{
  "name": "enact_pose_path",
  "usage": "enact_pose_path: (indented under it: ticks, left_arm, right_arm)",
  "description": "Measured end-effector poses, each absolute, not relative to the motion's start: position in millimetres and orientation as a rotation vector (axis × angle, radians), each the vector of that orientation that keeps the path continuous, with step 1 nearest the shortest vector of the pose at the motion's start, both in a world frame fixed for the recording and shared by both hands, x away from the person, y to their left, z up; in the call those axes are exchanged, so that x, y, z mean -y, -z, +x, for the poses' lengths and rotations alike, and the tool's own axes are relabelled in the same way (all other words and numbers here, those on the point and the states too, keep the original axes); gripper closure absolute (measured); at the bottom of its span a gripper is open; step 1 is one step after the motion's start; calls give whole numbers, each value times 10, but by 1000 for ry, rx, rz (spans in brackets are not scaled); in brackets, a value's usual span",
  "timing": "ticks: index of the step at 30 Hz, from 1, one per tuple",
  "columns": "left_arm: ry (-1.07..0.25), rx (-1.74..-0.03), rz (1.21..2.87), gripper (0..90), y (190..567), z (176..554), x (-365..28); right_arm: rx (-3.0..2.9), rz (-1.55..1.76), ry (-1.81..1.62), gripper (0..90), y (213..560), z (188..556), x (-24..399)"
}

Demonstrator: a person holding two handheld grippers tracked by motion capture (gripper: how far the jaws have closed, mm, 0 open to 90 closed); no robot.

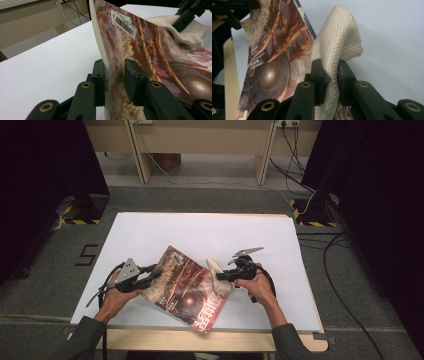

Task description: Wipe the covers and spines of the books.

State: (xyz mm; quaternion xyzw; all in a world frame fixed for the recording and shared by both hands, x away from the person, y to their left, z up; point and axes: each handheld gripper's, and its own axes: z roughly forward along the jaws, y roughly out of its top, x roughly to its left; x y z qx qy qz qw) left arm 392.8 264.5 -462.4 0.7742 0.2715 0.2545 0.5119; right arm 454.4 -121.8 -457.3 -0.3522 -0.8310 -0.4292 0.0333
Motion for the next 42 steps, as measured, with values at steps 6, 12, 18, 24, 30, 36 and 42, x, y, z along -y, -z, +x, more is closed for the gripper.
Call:
enact_pose_path:
  ticks: [6, 12, 18, 24, 30, 36, 42]
  left_arm:
    - [-614, -644, 1861, 710, 4607, 3921, -2643]
    - [-620, -643, 1861, 711, 4600, 3928, -2637]
    - [-623, -644, 1862, 711, 4593, 3927, -2631]
    - [-628, -643, 1861, 711, 4593, 3918, -2627]
    - [-623, -640, 1861, 711, 4592, 3920, -2634]
    - [-626, -638, 1863, 711, 4588, 3911, -2633]
    - [-627, -641, 1869, 711, 4598, 3911, -2637]
  right_arm:
    - [2588, -1120, 1238, 782, 4640, 4504, 1363]
    - [2570, -1170, 1210, 783, 4747, 4431, 1569]
    - [2600, -1103, 1267, 782, 4594, 4491, 1299]
    - [2632, -1027, 1317, 782, 4395, 4589, 960]
    - [2633, -969, 1356, 782, 4224, 4711, 674]
    - [2649, -905, 1374, 782, 4005, 4825, 336]
    - [2673, -862, 1390, 780, 3808, 4923, -19]
